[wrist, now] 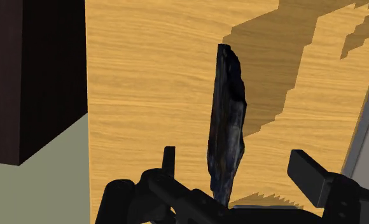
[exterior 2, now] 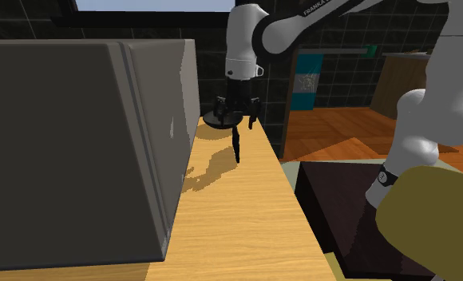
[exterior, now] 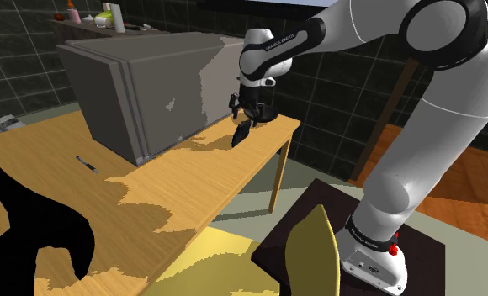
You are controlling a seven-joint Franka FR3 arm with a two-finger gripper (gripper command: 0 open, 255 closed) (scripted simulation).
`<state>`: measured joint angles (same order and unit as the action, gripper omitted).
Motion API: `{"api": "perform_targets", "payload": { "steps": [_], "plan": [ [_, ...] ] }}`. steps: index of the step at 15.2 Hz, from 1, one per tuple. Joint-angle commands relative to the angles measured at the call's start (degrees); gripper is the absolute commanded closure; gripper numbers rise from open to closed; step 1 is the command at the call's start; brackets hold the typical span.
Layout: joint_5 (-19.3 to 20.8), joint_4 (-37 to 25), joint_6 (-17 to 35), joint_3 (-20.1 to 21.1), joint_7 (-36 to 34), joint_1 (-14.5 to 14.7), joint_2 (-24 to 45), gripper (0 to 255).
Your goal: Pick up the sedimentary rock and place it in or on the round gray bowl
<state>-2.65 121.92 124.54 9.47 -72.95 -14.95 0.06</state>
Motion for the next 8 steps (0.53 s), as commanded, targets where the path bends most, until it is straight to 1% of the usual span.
{"api": "perform_targets", "payload": {
  "steps": [1,5,8],
  "plan": [
    [0.15,0.7,1.5,0.01,-0.42,0.01,0.79,0],
    [0.37,1.92,4.14,0.07,-0.59,0.09,2.22,0],
    [0.38,1.9,4.14,0.07,-0.59,0.09,2.23,0]
  ]
}}
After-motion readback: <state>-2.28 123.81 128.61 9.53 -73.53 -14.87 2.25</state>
